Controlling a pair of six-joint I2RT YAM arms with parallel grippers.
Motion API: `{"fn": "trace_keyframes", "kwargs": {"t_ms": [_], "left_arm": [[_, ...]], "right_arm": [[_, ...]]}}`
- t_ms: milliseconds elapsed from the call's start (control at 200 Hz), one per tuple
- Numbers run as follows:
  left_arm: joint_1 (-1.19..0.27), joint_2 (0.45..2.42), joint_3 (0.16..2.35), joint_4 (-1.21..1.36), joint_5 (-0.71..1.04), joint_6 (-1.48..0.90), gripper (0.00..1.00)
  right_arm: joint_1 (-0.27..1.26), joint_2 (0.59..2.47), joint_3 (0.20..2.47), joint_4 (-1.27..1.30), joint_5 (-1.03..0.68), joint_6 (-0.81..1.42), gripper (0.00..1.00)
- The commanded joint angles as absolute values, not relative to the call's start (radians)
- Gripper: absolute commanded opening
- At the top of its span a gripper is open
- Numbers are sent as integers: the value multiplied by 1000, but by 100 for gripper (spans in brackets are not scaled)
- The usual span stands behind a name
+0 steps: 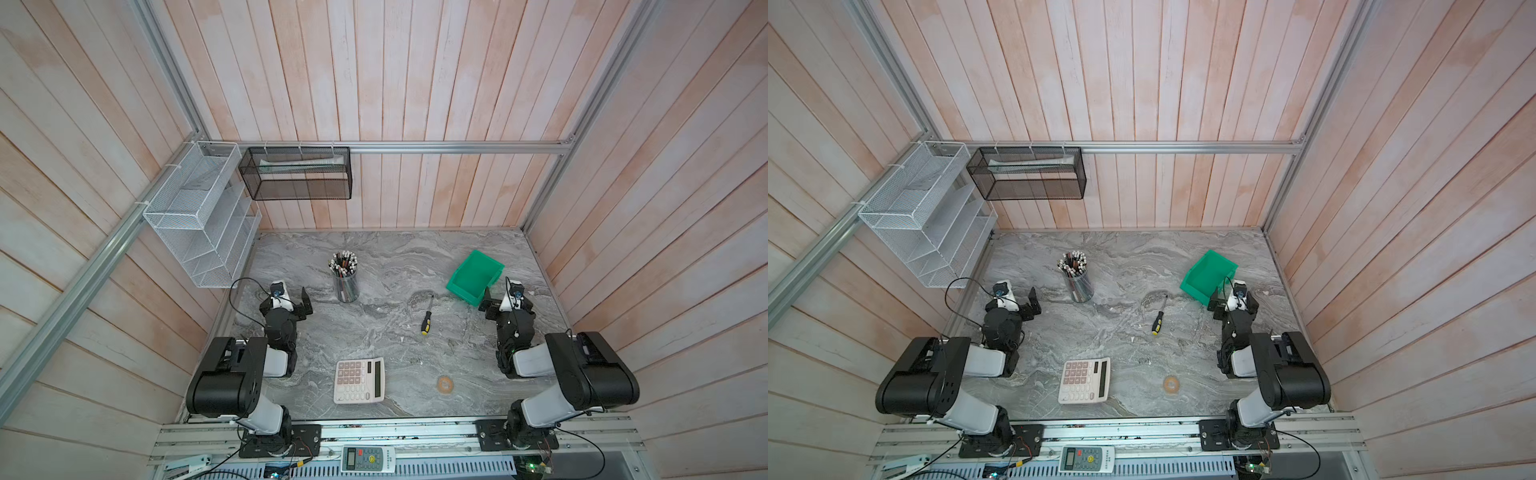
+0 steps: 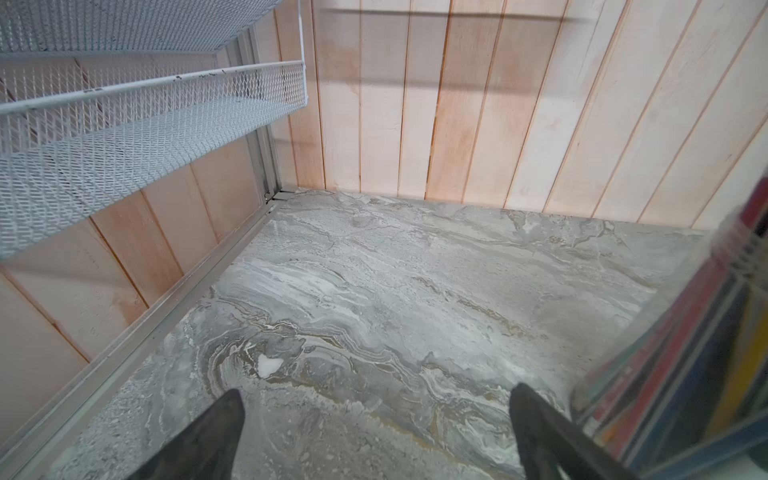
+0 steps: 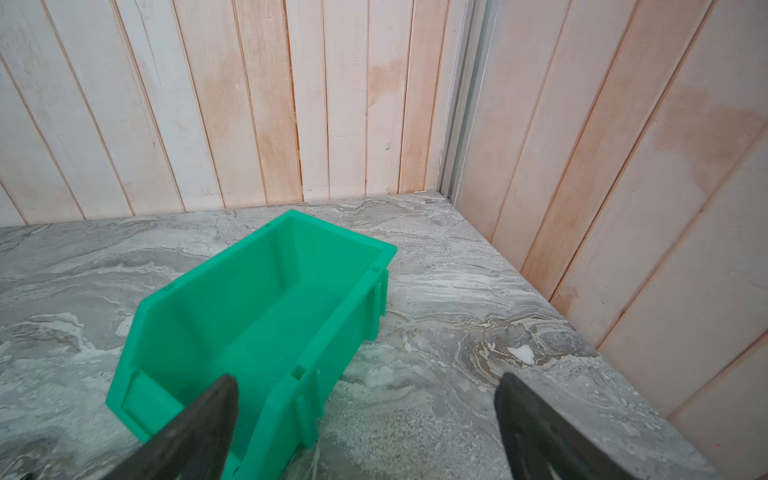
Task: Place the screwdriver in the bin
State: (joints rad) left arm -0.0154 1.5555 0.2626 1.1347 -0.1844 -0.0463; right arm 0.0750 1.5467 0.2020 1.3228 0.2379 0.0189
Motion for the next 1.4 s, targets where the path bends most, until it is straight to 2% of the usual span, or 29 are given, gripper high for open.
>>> {"fn": "trace_keyframes", "kwargs": {"t_ms": [0,755,870,1010,1060,1110,1160,1210,1305,1355,1395], "left_arm": [[-12,1542,277,1131,-187,-52,100],[-12,1541,274,1134,-187,-52,100],[-18,1502,242,1149,-232,-65,100],[-18,1488,161,1293,-219,-60,100],[-44,1460,146,1335,-271,-30,100],[-106,1334,164,1196,-418,-10,100],[-122,1175,210,1020,-389,-12,100],[-126,1044,277,836,-370,-126,100],[-144,900,410,554,-319,-313,100],[-187,868,448,506,-309,-357,100],[-239,862,468,519,-299,-346,100]], "right_arm": [[70,1545,216,1308,218,24,98],[70,1545,216,1309,218,24,98],[70,1545,216,1309,218,24,98],[72,1534,210,1327,233,17,99],[76,1454,235,1213,242,19,99],[79,1355,306,995,281,50,99],[79,1288,400,791,359,112,99],[78,1238,476,644,425,159,99],[68,1176,596,401,621,368,100],[53,1153,641,294,597,419,100],[48,1136,653,284,484,389,98]]}}
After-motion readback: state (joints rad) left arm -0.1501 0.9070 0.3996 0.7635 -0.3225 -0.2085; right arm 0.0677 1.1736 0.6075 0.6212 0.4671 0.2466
